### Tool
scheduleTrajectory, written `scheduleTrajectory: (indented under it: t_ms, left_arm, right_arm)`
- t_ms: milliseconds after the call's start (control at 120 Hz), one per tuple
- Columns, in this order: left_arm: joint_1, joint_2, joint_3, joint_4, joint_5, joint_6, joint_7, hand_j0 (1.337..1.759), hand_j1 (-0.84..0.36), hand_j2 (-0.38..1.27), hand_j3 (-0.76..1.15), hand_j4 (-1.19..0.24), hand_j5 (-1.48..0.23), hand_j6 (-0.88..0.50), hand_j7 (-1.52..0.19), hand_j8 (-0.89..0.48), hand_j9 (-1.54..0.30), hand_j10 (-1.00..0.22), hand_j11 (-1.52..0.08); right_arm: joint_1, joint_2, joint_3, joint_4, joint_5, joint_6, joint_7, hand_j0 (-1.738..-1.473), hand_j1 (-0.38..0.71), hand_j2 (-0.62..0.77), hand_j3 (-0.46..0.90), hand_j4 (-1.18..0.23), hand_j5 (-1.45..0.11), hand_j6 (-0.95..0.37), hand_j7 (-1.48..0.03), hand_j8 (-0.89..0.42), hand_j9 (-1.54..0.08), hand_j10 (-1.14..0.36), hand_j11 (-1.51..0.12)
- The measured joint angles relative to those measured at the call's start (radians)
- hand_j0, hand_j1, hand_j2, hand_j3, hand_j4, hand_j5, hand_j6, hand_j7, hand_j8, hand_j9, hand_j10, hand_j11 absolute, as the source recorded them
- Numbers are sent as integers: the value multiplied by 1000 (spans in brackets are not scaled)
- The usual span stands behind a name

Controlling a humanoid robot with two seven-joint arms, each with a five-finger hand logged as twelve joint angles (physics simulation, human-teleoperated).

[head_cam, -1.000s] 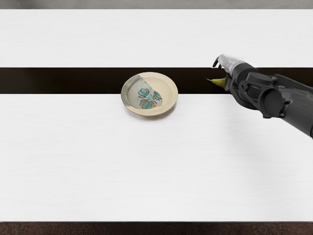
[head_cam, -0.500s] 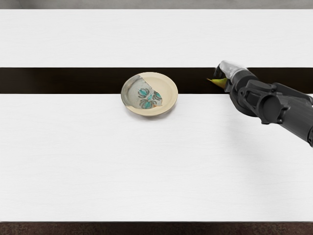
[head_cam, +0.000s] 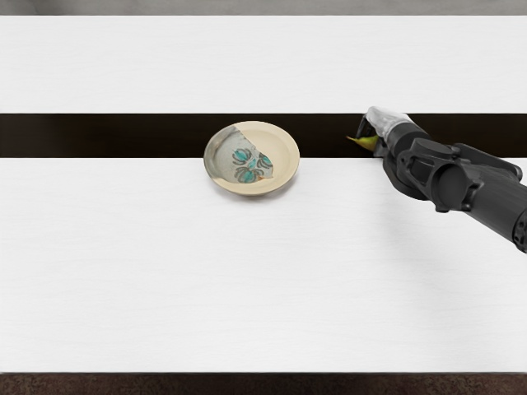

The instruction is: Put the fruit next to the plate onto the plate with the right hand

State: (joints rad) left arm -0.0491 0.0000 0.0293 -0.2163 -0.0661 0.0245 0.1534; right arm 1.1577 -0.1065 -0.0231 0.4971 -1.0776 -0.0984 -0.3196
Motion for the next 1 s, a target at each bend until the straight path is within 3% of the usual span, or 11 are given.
scheduleTrajectory:
  t_ms: [250,508,750,1000]
  left_arm:
    - [0,0,0,0,0,0,0,1658,349,0,0,0,0,0,0,0,0,0,0]
    - [0,0,0,0,0,0,0,1658,349,0,0,0,0,0,0,0,0,0,0]
    - [0,0,0,0,0,0,0,1658,349,0,0,0,0,0,0,0,0,0,0]
    - [0,0,0,0,0,0,0,1658,349,0,0,0,0,0,0,0,0,0,0]
  right_arm:
    - [8,-9,3,7,27,15,-17,-1653,302,115,0,-643,-749,-510,-791,-482,-762,-473,-783]
    - [44,-45,3,58,40,34,-74,-1655,265,179,0,-627,-797,-602,-805,-547,-798,-509,-795]
    - [86,-189,13,318,41,31,-177,-1656,256,222,0,-632,-819,-628,-819,-571,-814,-532,-806]
    - [122,-236,41,510,44,25,-272,-1657,278,233,0,-639,-847,-589,-837,-543,-838,-509,-828]
